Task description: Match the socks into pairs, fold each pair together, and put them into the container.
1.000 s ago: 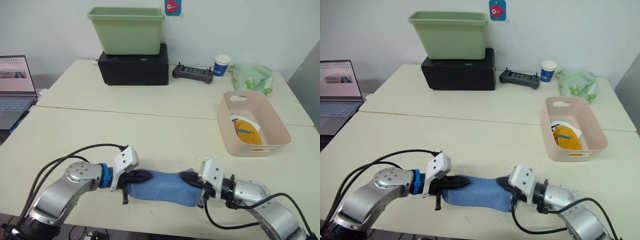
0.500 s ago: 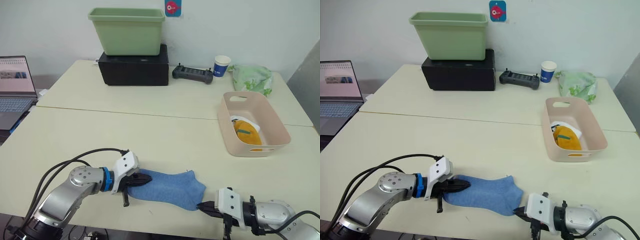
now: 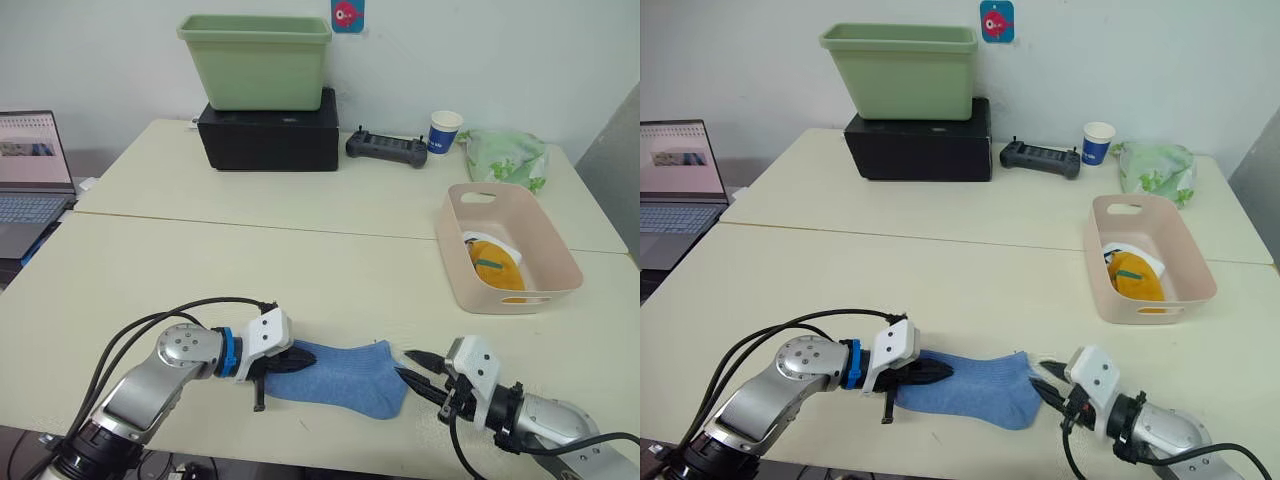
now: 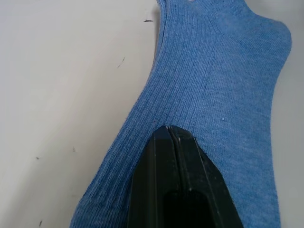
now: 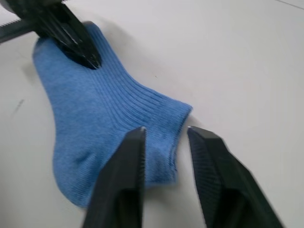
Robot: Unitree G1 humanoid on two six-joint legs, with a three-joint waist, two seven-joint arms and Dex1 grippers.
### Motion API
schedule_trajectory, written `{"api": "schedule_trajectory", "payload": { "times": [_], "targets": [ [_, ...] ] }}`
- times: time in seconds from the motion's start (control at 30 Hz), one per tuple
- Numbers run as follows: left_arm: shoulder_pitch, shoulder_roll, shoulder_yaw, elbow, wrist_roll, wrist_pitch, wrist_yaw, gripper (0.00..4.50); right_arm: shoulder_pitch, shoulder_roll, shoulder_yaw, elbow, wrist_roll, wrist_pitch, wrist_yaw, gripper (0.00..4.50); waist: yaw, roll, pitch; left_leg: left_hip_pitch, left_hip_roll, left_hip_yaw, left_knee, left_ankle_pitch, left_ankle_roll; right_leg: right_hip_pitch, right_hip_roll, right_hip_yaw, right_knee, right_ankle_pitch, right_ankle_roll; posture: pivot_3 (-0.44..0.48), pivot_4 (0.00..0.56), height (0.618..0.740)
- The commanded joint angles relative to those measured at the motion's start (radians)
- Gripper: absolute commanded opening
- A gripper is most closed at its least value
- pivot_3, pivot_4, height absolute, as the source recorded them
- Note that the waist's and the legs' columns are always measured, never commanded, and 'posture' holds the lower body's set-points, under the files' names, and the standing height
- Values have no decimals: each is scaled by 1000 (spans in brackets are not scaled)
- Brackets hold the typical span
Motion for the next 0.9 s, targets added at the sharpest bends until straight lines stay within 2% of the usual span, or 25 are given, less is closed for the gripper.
{"api": "schedule_trajectory", "payload": {
  "times": [0.03,0.2,0.23,0.33,0.53,0.63,0.77,0.9],
  "targets": [
    [26,2,-23,21,37,-3,-1,0,-2,30,14,6,-12,19,-45,2977,0,1,-1,0,0,0,0,0,0,0,0,0,0,0,0,0,150,720],
    [24,-3,-17,27,32,0,2,0,13,28,95,33,-64,39,-56,2977,0,1,-1,0,0,0,0,0,0,0,0,0,0,0,0,0,150,720],
    [22,-5,-13,27,29,4,5,0,12,26,109,30,-72,40,-57,2787,-1,1,-1,0,0,0,0,0,0,0,0,0,0,0,0,0,150,720],
    [19,-14,4,22,14,20,14,0,13,17,135,13,-79,34,-44,2065,-1,1,-1,1,0,0,0,0,0,0,0,0,0,0,0,0,150,720],
    [-4,-8,43,-11,-55,55,-22,0,-2,24,93,7,-49,45,-43,22,-1,1,-1,0,0,0,0,0,0,0,0,0,0,0,0,0,150,720],
    [-26,-13,41,-29,-70,66,-37,0,-19,33,35,4,-7,69,-41,22,-1,1,-1,0,0,0,0,0,0,0,0,0,0,0,0,0,150,720],
    [-81,-71,-14,-23,-37,77,-11,0,-60,9,-76,-3,83,105,4,22,1,1,0,-1,0,0,0,0,0,0,0,0,0,0,0,0,150,720],
    [-112,-109,-72,21,17,49,-17,0,-89,-17,-110,-39,148,149,31,22,-2,1,0,-1,0,0,0,0,0,0,1,0,-1,0,0,0,150,720]
  ]
}}
